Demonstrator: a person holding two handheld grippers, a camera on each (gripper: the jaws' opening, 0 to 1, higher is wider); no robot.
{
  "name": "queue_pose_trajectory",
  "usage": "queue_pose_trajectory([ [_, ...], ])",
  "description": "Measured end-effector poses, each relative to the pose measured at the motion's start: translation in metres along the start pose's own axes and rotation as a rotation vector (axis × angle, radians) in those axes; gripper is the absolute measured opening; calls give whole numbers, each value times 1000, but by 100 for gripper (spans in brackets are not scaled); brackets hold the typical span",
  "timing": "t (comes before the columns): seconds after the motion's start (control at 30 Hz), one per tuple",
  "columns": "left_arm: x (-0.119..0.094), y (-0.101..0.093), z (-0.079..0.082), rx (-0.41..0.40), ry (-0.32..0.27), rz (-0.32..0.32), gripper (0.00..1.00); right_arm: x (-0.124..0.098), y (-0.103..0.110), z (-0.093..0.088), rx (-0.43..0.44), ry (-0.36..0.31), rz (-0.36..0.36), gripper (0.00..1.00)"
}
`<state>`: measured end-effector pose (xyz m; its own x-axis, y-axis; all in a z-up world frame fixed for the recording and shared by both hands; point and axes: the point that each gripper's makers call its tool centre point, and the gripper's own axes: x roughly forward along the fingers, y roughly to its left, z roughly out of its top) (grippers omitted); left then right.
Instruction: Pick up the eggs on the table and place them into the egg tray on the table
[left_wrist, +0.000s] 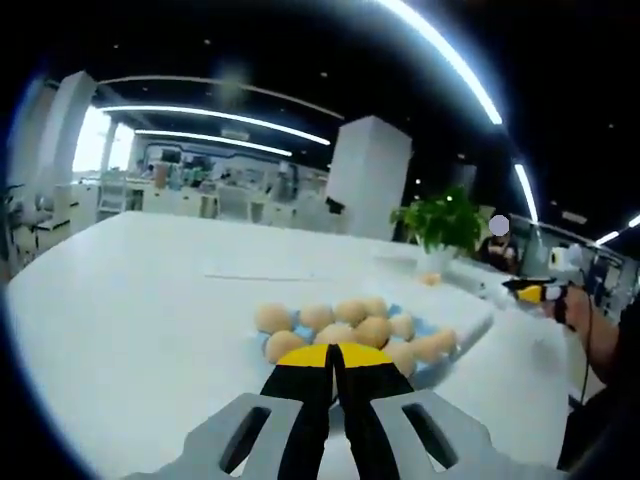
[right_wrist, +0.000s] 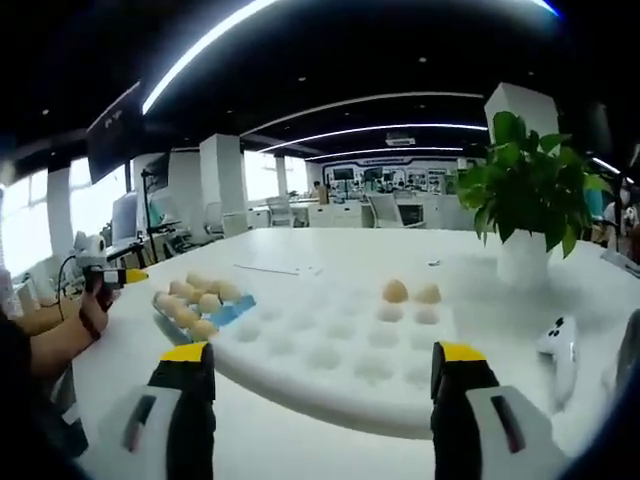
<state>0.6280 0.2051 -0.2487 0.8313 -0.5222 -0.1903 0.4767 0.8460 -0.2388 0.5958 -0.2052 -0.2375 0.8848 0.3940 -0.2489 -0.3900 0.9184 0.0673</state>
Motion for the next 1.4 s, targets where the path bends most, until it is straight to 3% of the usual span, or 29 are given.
queue_pose_trajectory([
  [0.67, 5, -3, 0, 14, 2, -10, 1, 12, 8, -5, 13, 7, 2, 93],
  [0.9, 1, -16, -1, 27, -9, -24, 1, 18, 24, 10, -13, -13, 5, 94],
  [1.03, 1, -18, -1, 19, -8, -36, 1, 20, 28, 12, -7, -29, -4, 94],
  [1.2, 1, -19, 1, 21, -13, -40, 1, 22, 32, 11, -20, 5, -14, 94],
  [1.4, 0, -16, 3, 8, -26, -42, 1, 22, 37, 18, -24, -39, -3, 94],
])
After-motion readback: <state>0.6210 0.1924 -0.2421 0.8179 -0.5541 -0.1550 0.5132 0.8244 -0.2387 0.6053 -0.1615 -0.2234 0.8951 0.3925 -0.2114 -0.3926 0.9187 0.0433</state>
